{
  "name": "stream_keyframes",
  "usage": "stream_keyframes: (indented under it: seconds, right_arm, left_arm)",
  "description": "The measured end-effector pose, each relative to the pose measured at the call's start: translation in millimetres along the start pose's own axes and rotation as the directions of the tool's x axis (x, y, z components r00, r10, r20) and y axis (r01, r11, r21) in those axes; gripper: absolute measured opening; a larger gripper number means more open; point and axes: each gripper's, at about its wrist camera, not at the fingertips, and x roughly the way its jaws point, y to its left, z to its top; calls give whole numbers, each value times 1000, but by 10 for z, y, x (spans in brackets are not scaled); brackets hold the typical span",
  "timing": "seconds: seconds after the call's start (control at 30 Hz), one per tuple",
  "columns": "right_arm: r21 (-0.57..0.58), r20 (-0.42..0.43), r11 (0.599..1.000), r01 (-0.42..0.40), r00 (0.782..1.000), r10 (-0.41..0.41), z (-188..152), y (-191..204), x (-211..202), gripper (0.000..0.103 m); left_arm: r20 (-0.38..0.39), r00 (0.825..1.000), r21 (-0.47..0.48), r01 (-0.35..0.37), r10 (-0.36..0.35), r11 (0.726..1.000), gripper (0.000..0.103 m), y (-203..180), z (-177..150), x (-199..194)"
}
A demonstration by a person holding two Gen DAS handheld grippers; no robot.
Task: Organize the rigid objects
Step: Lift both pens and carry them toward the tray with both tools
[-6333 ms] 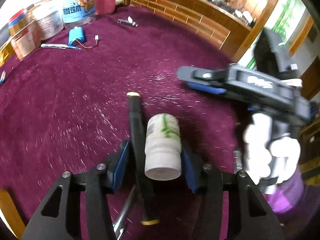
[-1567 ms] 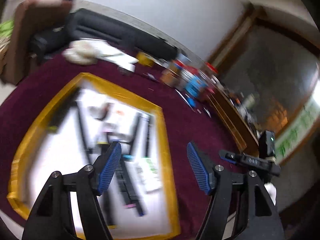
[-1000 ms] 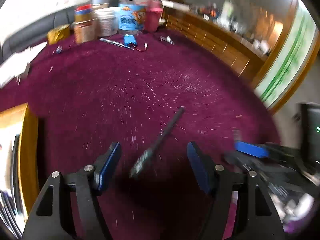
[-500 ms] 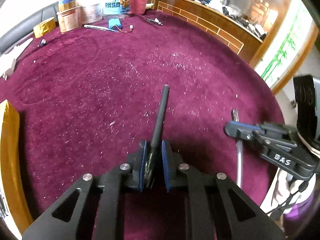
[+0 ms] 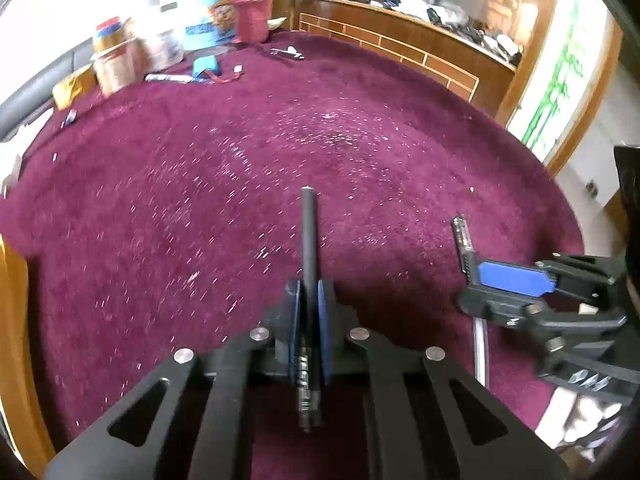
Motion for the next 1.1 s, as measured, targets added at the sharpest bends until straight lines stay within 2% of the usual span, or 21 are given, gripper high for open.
stream_keyframes:
  seconds: [0.07, 0.13, 0.23, 0.43, 0.53, 0.67, 0.73, 0.8, 0.83, 0.97, 1.1]
  right_arm:
    - [-56, 23, 996, 69, 997, -68, -4, 140, 44, 28]
    - [-83, 43, 989, 121, 992, -118, -2, 214, 72, 19]
    - [-61, 56, 992, 111, 993, -108, 18, 172, 71, 9]
    - [56, 44, 998, -30, 999, 27, 20, -87, -13, 9]
    - [95, 78, 982, -164, 984, 157, 31, -128, -136, 9]
    - [70, 121, 945, -318, 943, 309, 125, 53, -340, 9]
    - [49, 119, 925, -377, 922, 369, 173, 196, -410, 9]
    - [9, 102, 894, -447, 890, 444, 252, 450, -465, 9]
    - [-3, 93, 884, -468, 880, 466, 262, 544, -478, 9]
    - [-66, 9, 811, -581, 813, 582, 363, 1147, -419, 9]
    - [-80, -106, 743, -664, 747, 656, 395, 1797, -244, 9]
  left_arm:
    - [3, 1000, -40, 23, -23, 999, 6, 103, -48, -43]
    - [7, 999, -67, 39, -39, 997, 6, 156, -101, -89]
    - [23, 997, -121, 77, -74, 990, 6, 257, -176, -168]
    - [97, 986, -206, 150, -132, 967, 6, 449, -263, -447]
    - [151, 975, -251, 195, -161, 948, 6, 570, -332, -644]
    - [238, 952, -313, 262, -192, 913, 6, 800, -472, -984]
    - [281, 942, -336, 275, -183, 901, 6, 924, -558, -1172]
    - [322, 933, -372, 279, -159, 885, 6, 1096, -692, -1398]
    - [334, 932, -390, 274, -142, 879, 6, 1171, -759, -1482]
    - [362, 932, -489, 213, -25, 846, 6, 1566, -1127, -1830]
    - [349, 931, -614, 141, 106, 777, 6, 1990, -1581, -2043]
